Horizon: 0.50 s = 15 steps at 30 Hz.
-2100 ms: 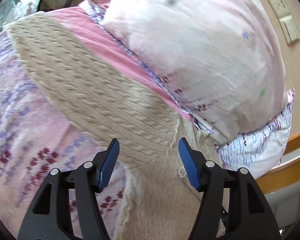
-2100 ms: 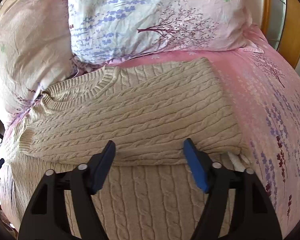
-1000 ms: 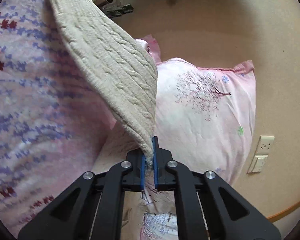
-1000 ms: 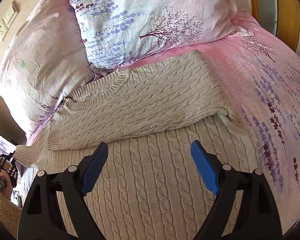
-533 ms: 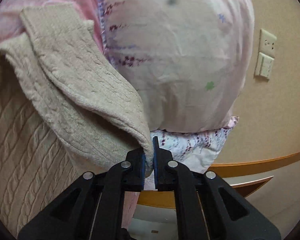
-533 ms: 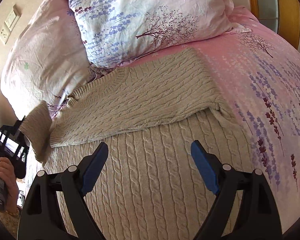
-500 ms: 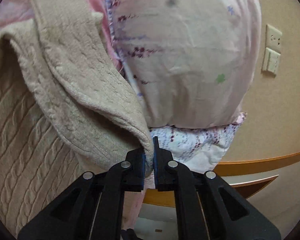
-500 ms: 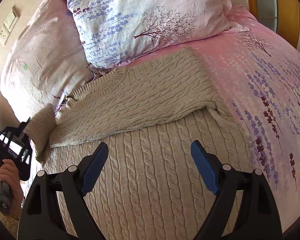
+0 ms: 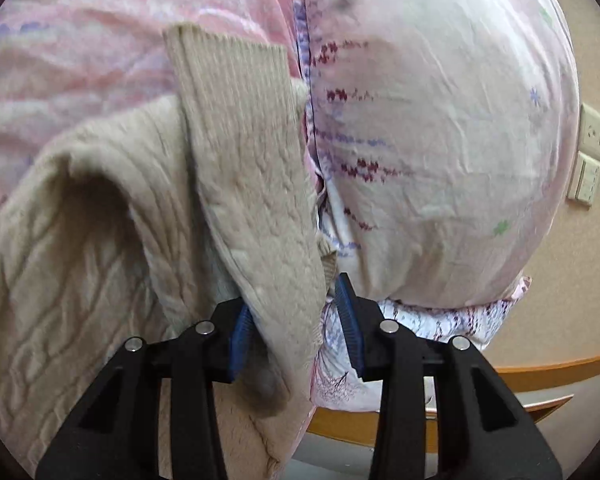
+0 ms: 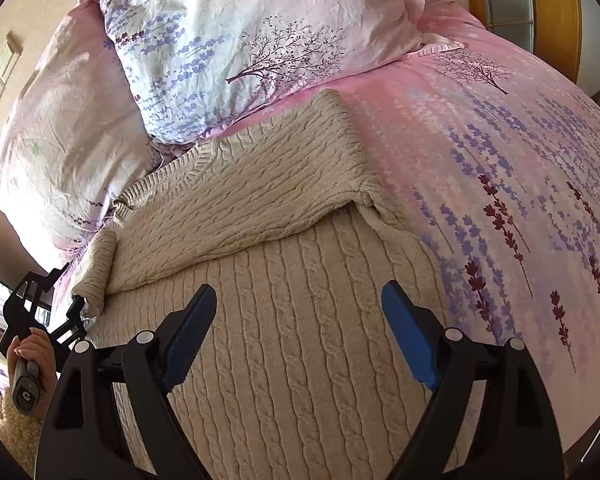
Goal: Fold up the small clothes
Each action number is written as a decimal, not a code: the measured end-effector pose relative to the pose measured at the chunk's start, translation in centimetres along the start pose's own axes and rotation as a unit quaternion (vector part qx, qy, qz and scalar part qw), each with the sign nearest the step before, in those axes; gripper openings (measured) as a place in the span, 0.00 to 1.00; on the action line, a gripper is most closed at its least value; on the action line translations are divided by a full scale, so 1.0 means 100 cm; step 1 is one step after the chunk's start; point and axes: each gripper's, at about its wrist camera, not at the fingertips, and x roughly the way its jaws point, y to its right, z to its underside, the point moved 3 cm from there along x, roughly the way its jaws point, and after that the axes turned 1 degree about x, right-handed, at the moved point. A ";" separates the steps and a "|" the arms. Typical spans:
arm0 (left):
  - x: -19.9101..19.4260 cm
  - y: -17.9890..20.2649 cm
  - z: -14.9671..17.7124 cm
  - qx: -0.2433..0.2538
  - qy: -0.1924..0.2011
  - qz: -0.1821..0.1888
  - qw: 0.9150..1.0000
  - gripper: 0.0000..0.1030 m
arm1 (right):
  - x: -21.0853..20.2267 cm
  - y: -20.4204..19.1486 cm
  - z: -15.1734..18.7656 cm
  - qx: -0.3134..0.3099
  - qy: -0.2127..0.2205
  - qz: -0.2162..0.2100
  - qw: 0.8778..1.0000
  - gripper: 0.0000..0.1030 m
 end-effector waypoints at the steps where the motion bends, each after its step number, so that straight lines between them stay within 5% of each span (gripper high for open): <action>1: -0.005 -0.002 -0.008 -0.011 0.013 0.003 1.000 0.38 | 0.001 -0.001 0.000 -0.003 -0.001 -0.001 1.000 0.84; 3: -0.011 -0.004 -0.020 -0.028 0.032 0.012 0.999 0.37 | 0.001 -0.002 0.001 -0.008 -0.002 -0.004 1.000 0.84; 7: -0.010 0.010 -0.030 -0.021 0.038 0.040 0.998 0.10 | 0.001 0.004 0.003 -0.005 -0.003 -0.005 1.000 0.84; 12: 0.027 0.072 0.014 0.100 -0.022 0.069 0.992 0.07 | -0.002 0.017 0.002 0.006 0.002 -0.006 1.000 0.84; 15: 0.062 0.105 0.068 0.209 -0.082 0.053 0.973 0.07 | -0.005 0.025 -0.001 0.011 0.008 -0.008 1.000 0.84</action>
